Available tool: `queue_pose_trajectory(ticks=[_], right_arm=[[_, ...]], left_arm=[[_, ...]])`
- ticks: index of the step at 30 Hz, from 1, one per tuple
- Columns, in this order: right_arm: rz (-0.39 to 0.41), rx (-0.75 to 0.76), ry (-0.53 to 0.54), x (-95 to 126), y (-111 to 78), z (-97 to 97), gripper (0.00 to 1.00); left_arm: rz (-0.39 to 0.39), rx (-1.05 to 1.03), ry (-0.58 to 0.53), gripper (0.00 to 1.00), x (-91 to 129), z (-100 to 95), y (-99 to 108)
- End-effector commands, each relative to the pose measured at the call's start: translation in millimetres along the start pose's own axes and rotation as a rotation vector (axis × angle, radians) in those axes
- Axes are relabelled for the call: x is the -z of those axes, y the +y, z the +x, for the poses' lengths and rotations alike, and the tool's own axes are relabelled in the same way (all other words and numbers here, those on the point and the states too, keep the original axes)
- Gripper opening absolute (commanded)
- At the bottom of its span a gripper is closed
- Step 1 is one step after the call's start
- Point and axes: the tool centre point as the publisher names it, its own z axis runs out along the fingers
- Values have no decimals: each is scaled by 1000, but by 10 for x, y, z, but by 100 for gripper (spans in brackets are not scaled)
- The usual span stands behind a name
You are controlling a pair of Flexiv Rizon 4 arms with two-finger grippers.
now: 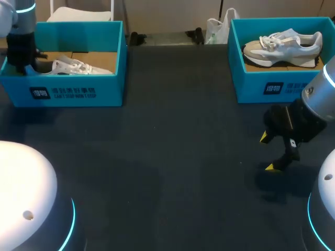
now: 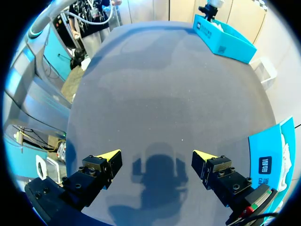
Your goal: Take the shoe out of the shoebox, open the shoe tongue, remove and reinsert the insole, then place the shoe into the shoebox
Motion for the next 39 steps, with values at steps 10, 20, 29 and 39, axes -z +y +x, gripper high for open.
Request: queue_pose_trajectory(ticks=[10,20,29,39], right_arm=[[2,0,-3,-6,0,10,100],[2,0,-3,-6,0,10,100],[2,0,-3,-6,0,10,100],[2,0,-3,-6,0,10,100]], left_arm=[[28,-1,-33,0,-145,-9,81],[27,-22,-63,88,-76,32,54],[23,-61,-142,100,281,17,-54],[-14,-59,-169,100,750,61,-219]])
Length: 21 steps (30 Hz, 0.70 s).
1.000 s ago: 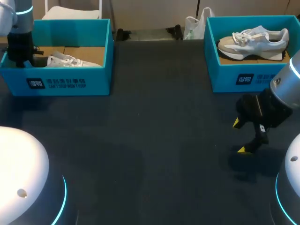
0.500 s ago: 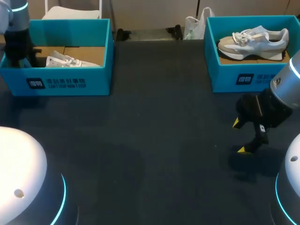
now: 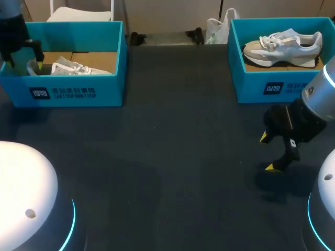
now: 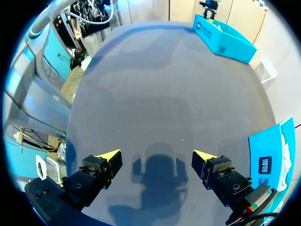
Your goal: Take the shoe out of the shoebox, open the shoe tongue, remove and reinsert the insole, then place the shoe into the shoebox
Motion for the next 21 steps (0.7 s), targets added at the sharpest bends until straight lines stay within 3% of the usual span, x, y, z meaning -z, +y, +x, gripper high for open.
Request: queue_pose_trajectory(ticks=[1,14,21], right_arm=[[2,0,-3,-6,0,10,100],[2,0,-3,-6,0,10,100],[2,0,-3,-6,0,10,100]], left_arm=[[-26,5,3,100,253,4,-238],[-31,5,17,100,796,91,-625],[-46,10,47,100,973,85,-843]])
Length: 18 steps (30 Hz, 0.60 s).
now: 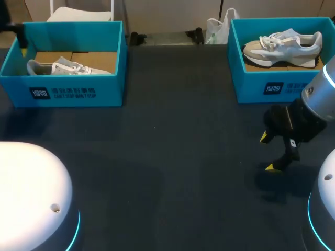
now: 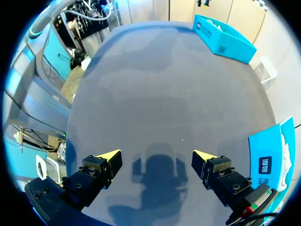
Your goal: Take the shoe out of the shoebox, open the shoe tongue, remove and reinsert the insole, then place the shoe into the shoebox
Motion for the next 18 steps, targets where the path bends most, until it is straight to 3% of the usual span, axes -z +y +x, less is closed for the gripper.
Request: queue_pose_trajectory(ticks=[1,10,13,18], right_arm=[[2,0,-3,-6,1,10,100],[2,0,-3,-6,1,10,100],[37,-183,33,157,-137,-247,100],[131,-337,68,522,-131,-600,100]], left_arm=[[-33,-7,16,100,97,-22,-242],[-33,-7,16,100,97,-22,-242],[-33,-7,16,100,97,-22,-242],[-33,-7,16,100,97,-22,-242]])
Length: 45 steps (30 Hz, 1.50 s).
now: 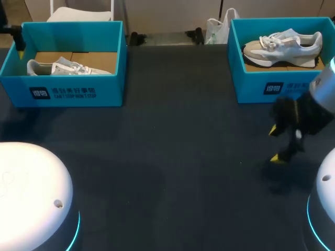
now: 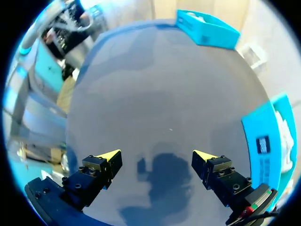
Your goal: Take the shoe out of the shoebox, open the shoe tongue, remove and reinsert the insole, then place the shoe into the shoebox
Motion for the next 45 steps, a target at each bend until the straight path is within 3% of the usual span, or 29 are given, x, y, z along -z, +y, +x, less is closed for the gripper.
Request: queue_pose_trajectory(ticks=[1,4,7,21,22,24,27,33,38,39,45], right_arm=[[163,-188,86,341,130,-369,100],[199,-301,98,500,147,-573,100],[138,-424,86,577,73,-855,100],[138,-424,86,577,73,-855,100],[175,-491,63,538,84,-908,100],[121,-576,15,601,96,-1068,100],[222,-690,-53,730,163,-1372,100],[290,-801,-169,1095,268,-1963,100],[292,-897,-188,1228,259,-2471,100],[316,-943,-197,1217,253,-2540,100],[316,-943,-197,1217,253,-2540,100]], left_arm=[[-4,1,2,100,2,-3,-14],[-4,1,2,100,2,-3,-14],[-4,1,2,100,2,-3,-14],[-4,1,2,100,2,-3,-14],[-4,1,2,100,2,-3,-14],[-4,1,2,100,2,-3,-14],[-4,1,2,100,2,-3,-14],[-4,1,2,100,2,-3,-14],[-4,1,2,100,2,-3,-14],[-4,1,2,100,2,-3,-14],[-4,1,2,100,2,-3,-14]])
